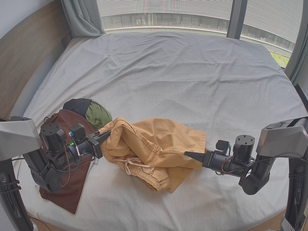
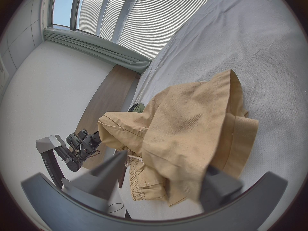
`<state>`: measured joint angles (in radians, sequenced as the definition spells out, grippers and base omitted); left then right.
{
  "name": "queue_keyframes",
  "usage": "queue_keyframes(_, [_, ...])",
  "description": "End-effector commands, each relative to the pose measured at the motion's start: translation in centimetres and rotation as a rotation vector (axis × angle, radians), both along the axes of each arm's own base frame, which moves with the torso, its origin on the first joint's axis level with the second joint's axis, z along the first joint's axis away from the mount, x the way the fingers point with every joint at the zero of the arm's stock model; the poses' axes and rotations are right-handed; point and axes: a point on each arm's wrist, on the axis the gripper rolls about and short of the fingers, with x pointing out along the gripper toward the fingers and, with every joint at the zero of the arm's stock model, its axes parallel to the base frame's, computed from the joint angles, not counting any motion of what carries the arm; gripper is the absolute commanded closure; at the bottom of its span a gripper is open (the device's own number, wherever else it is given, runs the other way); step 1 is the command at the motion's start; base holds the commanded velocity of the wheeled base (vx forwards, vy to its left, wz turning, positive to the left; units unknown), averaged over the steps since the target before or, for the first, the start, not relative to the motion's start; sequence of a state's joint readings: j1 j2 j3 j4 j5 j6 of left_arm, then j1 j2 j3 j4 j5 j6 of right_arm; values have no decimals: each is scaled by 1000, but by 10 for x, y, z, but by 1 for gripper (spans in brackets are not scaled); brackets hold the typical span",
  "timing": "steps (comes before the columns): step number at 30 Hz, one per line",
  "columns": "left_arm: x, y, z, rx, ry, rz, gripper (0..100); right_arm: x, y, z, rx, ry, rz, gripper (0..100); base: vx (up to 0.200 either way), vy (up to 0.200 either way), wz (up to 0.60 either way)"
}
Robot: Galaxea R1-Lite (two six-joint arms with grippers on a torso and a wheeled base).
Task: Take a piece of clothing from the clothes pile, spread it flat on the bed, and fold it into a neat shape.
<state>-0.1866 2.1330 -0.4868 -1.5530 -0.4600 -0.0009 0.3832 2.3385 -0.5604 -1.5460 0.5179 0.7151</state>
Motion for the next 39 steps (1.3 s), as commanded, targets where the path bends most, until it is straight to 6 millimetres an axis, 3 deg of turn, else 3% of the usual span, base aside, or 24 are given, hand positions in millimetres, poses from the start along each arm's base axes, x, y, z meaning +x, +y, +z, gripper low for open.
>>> queue_keyframes(1, [1,0,-3,2,9,1,100,1,-2,0,1,-2,-5,100,0,0,0])
queue_keyframes(13, [6,0,3,-13,-15,5,100,-3,-5,7,-14,-21,-37,100,0,0,0])
queue_keyframes(18, [14,0,20,-52,-75,9,100,-13,-10,28,-21,-74,-55,100,0,0,0])
queue_keyframes(39, [28,5,52,-95,-199,28,100,-39,-22,90,42,-227,-58,100,0,0,0])
